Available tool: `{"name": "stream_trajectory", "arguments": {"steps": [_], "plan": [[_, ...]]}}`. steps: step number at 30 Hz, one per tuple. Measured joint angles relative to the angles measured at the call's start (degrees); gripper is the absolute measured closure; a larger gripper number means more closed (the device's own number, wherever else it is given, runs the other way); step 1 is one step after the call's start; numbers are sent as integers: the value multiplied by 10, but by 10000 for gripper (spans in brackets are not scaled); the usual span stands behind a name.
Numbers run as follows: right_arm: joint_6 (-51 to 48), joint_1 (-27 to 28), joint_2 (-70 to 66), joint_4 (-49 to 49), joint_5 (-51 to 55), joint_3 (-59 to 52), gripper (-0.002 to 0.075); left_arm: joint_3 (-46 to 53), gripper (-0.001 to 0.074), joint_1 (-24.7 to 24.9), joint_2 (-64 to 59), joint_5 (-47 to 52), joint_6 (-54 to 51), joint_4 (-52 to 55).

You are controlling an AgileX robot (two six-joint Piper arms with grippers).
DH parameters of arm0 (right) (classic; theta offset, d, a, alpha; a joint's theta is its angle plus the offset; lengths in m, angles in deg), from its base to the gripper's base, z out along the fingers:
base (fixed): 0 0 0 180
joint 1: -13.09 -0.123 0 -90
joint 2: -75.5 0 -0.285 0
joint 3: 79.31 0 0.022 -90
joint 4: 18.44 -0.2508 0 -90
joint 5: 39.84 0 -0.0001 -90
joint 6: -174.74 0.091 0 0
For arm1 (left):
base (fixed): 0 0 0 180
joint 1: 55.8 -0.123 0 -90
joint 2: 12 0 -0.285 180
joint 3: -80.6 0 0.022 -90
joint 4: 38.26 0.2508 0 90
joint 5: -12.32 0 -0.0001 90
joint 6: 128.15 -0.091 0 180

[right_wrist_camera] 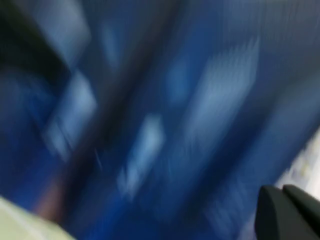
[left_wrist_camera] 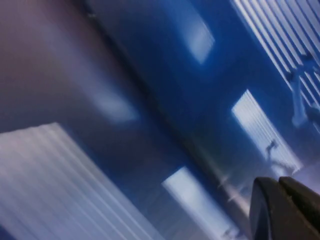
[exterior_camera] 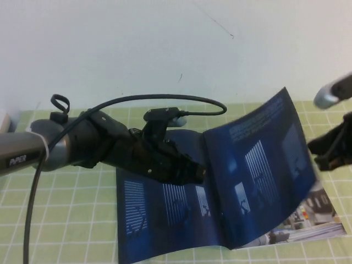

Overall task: Close book
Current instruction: 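Close the open booklet and leave it lying on the table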

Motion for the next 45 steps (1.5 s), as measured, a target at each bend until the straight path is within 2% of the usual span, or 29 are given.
{"name": "stream_trajectory", "arguments": {"steps": [3, 6, 15, 20, 24, 28, 37, 45], "plan": [[-46, -11, 62, -54, 4, 30, 729, 0, 738, 0, 19, -10, 46, 83], [-84, -17, 68, -98, 15, 39, 729, 0, 738, -1, 31, -16, 129, 182], [-93, -20, -167, -105, 26, 6, 729, 0, 738, -16, 35, 14, 542, 635], [-93, -20, -250, -105, 11, 6, 729, 1, 738, -16, 35, 35, 701, 794], [-93, -20, -268, -106, 7, 9, 729, 9, 738, -16, 35, 49, 780, 876], [-93, -20, -269, -106, 7, 10, 729, 14, 738, -16, 18, 51, 795, 881], [-93, -20, -269, -106, 7, 10, 729, 15, 738, -16, -1, 42, 766, 804], [-90, -20, -269, -106, 7, 10, 729, 16, 738, -16, -2, -4, 604, 591]]}}
